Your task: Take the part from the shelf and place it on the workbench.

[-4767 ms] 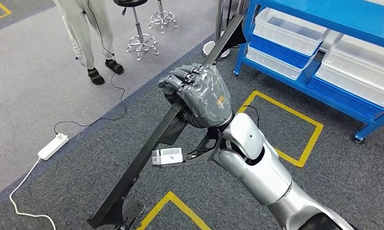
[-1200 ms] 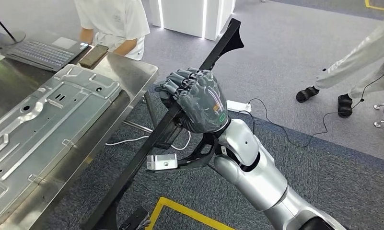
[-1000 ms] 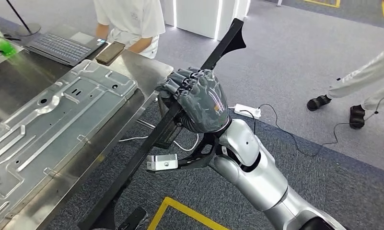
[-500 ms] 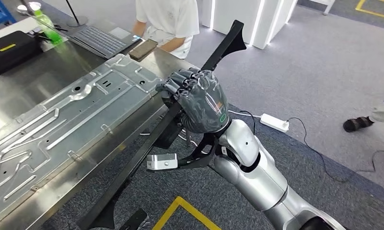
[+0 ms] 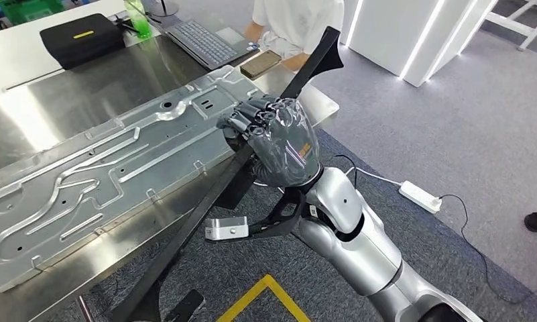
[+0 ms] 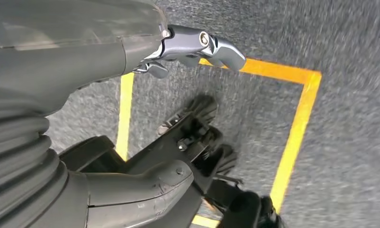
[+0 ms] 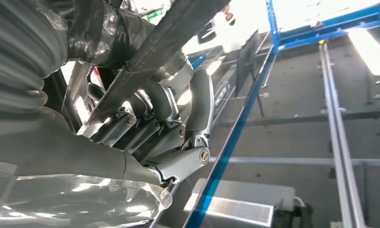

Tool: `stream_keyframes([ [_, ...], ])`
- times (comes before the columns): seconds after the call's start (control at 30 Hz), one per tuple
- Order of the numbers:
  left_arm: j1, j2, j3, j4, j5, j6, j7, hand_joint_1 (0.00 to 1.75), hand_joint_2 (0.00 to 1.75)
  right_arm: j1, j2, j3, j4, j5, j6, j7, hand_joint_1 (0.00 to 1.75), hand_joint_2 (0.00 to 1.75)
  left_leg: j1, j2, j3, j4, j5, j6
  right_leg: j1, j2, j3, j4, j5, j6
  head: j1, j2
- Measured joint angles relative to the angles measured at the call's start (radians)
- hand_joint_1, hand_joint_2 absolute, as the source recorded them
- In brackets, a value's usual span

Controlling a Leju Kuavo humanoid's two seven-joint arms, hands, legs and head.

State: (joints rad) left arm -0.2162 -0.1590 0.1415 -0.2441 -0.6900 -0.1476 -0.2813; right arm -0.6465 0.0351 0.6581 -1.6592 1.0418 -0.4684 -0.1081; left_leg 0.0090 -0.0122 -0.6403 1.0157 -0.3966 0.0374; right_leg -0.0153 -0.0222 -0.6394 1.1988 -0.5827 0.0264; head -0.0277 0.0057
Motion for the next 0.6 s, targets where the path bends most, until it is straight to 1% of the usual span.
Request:
stream_keyframes([
  [0.03,0.0,0.0,0.0,0.0,0.0,0.0,0.0,0.0,1.75,0.002,-0.001,0.0,0.0,0.0,0.0,0.0,1.75,1.75,-0.001,-0.012,0.0,0.0,0.0,0.003,0.001,0.012,-0.036,0.063,-0.02,-0.001,0.0,0.0],
  [0.07,0.0,0.0,0.0,0.0,0.0,0.0,0.0,0.0,1.75,0.005,-0.002,0.0,0.0,0.0,0.0,0.001,1.75,1.75,-0.003,-0.026,0.0,0.001,-0.001,0.004,0.002,0.018,-0.063,0.102,-0.024,-0.002,0.0,0.0],
  [0.1,0.001,0.0,0.0,0.0,0.0,0.0,0.0,0.0,1.75,0.006,-0.003,0.0,0.0,0.0,0.0,0.001,1.75,1.75,-0.005,-0.041,0.001,0.002,-0.001,0.005,0.003,0.021,-0.074,0.108,-0.008,-0.004,0.0,0.0],
  [0.13,0.002,0.0,0.0,0.0,0.0,0.0,0.0,0.0,1.75,0.007,-0.004,0.0,0.0,0.0,0.0,0.001,1.75,1.75,-0.006,-0.055,0.002,0.003,-0.001,0.005,0.003,0.025,-0.066,0.075,0.024,-0.006,0.0,0.0],
  [0.17,0.002,0.0,0.0,0.0,0.0,0.0,0.0,0.0,1.75,0.007,-0.004,0.0,0.0,0.0,0.0,0.001,1.75,1.75,-0.006,-0.069,0.003,0.004,-0.002,0.004,0.003,0.037,-0.045,0.015,0.067,-0.01,0.0,0.0],
  [0.2,0.001,0.0,0.0,0.0,0.0,0.0,0.0,0.0,1.75,0.006,-0.004,0.0,0.0,0.0,0.0,0.001,1.75,1.75,-0.007,-0.083,0.003,0.006,-0.003,0.003,0.002,0.063,-0.02,-0.049,0.101,-0.016,0.0,0.0],
  [0.23,0.0,-0.001,0.0,0.0,0.0,0.0,0.0,0.0,1.75,0.005,-0.004,-0.001,-0.001,0.0,0.0,0.001,1.75,1.75,-0.007,-0.095,0.0,0.009,-0.004,0.0,0.0,0.087,0.001,-0.103,0.123,-0.019,0.0,0.0],
  [0.27,-0.001,-0.001,0.0,0.0,0.0,0.0,-0.001,0.0,1.75,0.005,-0.004,-0.001,-0.001,0.0,0.0,0.001,1.75,1.75,-0.006,-0.106,-0.003,0.012,-0.003,-0.004,0.0,0.106,0.015,-0.138,0.133,-0.021,0.0,0.0],
  [0.3,-0.001,-0.001,0.0,0.0,0.0,0.0,-0.001,0.0,1.75,0.005,-0.004,-0.001,-0.002,0.0,0.0,0.001,1.75,1.75,-0.004,-0.117,-0.007,0.012,-0.003,-0.01,0.001,0.114,0.02,-0.151,0.131,-0.022,0.0,0.0],
  [0.33,0.0,-0.001,0.0,0.0,0.0,0.0,-0.001,0.0,1.75,0.004,-0.004,-0.001,-0.002,0.0,0.0,0.001,1.75,1.75,-0.001,-0.128,-0.01,0.011,-0.001,-0.017,0.003,0.105,0.023,-0.157,0.13,-0.024,0.0,0.0],
  [0.37,0.002,-0.001,0.0,0.0,0.0,0.0,-0.001,0.0,1.75,0.004,-0.003,-0.001,-0.002,0.0,0.0,0.002,1.75,1.75,0.001,-0.13,-0.012,0.011,-0.001,-0.023,0.002,0.092,0.028,-0.162,0.132,-0.027,0.0,0.0],
  [0.4,0.003,0.0,0.0,0.0,0.0,0.001,-0.001,0.0,1.75,0.003,-0.003,-0.001,-0.003,0.0,0.0,0.002,1.75,1.75,0.0,-0.116,-0.016,0.02,-0.007,-0.028,0.001,0.078,0.035,-0.169,0.134,-0.032,-0.001,0.0],
  [0.43,0.003,0.0,0.0,0.0,0.0,0.003,-0.001,0.0,1.75,0.002,-0.002,-0.001,-0.003,0.0,0.0,0.002,1.75,1.75,-0.002,-0.091,-0.027,0.045,-0.023,-0.033,-0.001,0.064,0.042,-0.177,0.136,-0.037,-0.001,0.0],
  [0.47,0.002,0.0,0.0,0.0,0.0,0.005,-0.002,0.0,1.75,0.001,-0.002,-0.002,-0.003,0.0,0.0,0.002,1.75,1.75,-0.003,-0.058,-0.049,0.091,-0.048,-0.036,-0.002,0.048,0.048,-0.182,0.137,-0.041,-0.002,0.0],
  [0.5,0.0,0.0,0.0,0.0,0.0,0.007,-0.002,0.0,1.75,0.001,-0.002,-0.002,-0.003,0.0,0.0,0.002,1.75,1.75,-0.002,-0.029,-0.078,0.151,-0.077,-0.04,0.001,0.033,0.051,-0.184,0.135,-0.044,-0.002,0.0],
  [0.53,0.0,0.0,0.0,0.0,0.0,0.009,-0.002,0.0,1.75,0.001,-0.002,-0.002,-0.003,0.0,0.0,0.002,1.75,1.75,0.001,-0.013,-0.11,0.213,-0.102,-0.044,0.002,0.017,0.053,-0.183,0.133,-0.047,-0.002,0.0],
  [0.57,0.0,0.0,0.0,0.0,0.0,0.012,-0.003,0.0,1.75,0.003,-0.002,-0.002,-0.002,0.0,0.0,0.002,1.75,1.75,0.004,-0.005,-0.133,0.257,-0.114,-0.049,0.003,0.001,0.054,-0.182,0.13,-0.047,-0.002,0.0],
  [0.6,0.002,0.0,0.0,0.0,0.0,0.013,-0.003,0.0,1.75,0.005,-0.002,-0.003,-0.002,0.0,-0.001,0.002,1.75,1.75,0.008,0.0,-0.139,0.268,-0.109,-0.053,0.003,-0.014,0.054,-0.18,0.127,-0.046,-0.002,0.0],
])
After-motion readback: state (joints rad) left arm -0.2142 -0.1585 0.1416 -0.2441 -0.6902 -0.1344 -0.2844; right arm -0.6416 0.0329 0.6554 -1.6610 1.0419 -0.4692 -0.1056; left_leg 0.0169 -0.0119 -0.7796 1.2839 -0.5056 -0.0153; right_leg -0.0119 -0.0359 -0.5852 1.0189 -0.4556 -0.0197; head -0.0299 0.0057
